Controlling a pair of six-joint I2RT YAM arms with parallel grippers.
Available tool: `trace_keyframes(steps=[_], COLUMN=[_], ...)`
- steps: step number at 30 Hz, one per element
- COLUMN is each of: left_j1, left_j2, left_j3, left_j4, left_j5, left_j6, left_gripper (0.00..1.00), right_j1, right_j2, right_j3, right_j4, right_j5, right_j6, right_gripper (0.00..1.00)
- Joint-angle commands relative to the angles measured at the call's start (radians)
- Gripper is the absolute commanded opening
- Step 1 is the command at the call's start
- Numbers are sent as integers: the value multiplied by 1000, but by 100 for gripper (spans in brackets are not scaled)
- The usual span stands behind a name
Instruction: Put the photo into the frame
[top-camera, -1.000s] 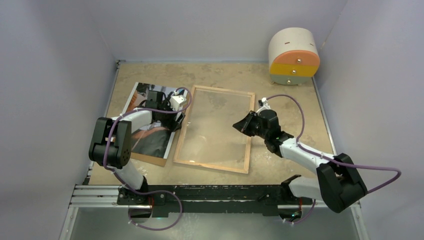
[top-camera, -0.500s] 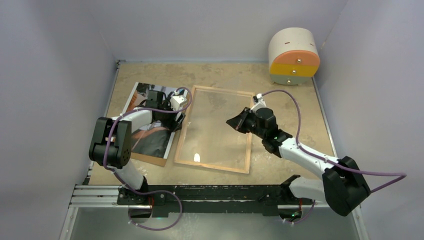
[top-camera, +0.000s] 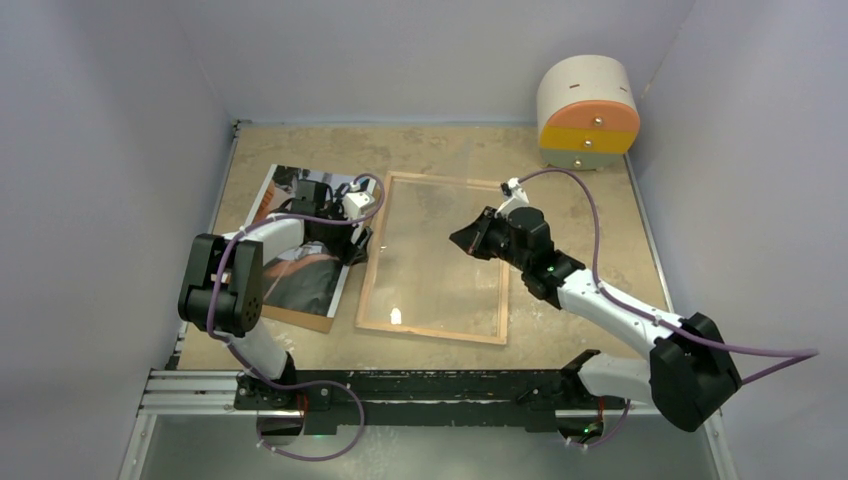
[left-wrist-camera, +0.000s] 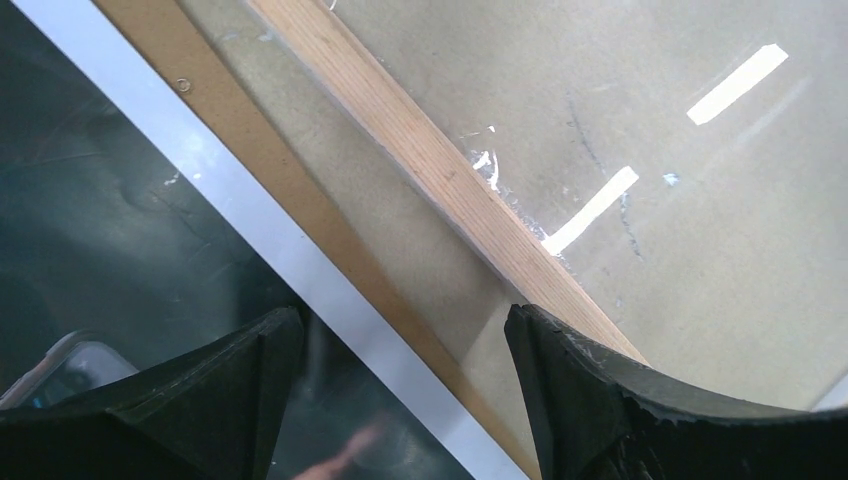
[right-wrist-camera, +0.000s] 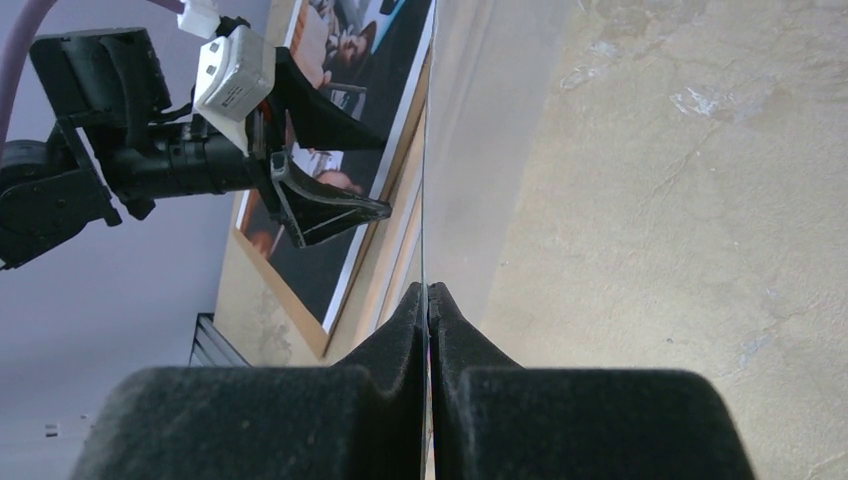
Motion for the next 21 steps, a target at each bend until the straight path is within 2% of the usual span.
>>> trace_keyframes(steps=[1,8,21], left_j1=[-23,-24,-32], left_j2=[31,23,5], left_j3=[12,12,-3], left_j4=[-89,-86,-54], left_j5=[125,134,148], left_j6=[-11,-19,-54], left_gripper=[80,79,82], right_j1=[7,7,6], right_j2=[-17,0,-14], right_j3=[77,100,91], right_j4=[-10,-28,-114], right_j5=[-77,-146,-103], right_j6=[-60,-65,-56], right_gripper=[0,0,0])
